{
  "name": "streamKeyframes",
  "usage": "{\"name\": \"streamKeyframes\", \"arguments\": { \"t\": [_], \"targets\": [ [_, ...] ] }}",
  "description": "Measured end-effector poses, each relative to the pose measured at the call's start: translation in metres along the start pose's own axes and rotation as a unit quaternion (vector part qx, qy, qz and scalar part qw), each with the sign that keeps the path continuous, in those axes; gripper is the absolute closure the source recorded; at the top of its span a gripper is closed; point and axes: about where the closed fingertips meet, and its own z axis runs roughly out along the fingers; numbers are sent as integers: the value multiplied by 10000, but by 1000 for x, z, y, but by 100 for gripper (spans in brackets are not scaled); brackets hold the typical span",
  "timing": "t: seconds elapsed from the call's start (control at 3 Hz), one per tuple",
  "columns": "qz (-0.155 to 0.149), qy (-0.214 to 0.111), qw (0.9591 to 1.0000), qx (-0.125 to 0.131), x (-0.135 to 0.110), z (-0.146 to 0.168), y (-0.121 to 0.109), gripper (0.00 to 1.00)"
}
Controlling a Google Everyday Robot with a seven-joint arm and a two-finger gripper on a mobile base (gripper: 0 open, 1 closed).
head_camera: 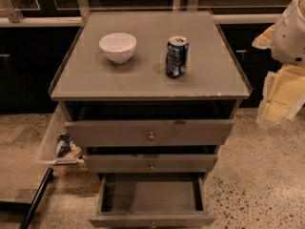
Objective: Close bottom drawer
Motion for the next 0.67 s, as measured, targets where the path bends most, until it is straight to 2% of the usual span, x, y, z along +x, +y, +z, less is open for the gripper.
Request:
{"name": "streamKeyframes", "arguments": {
  "t": [0.67],
  "targets": [
    [-8, -70, 10000, -61, 2, 6, 3, 0]
  ]
}}
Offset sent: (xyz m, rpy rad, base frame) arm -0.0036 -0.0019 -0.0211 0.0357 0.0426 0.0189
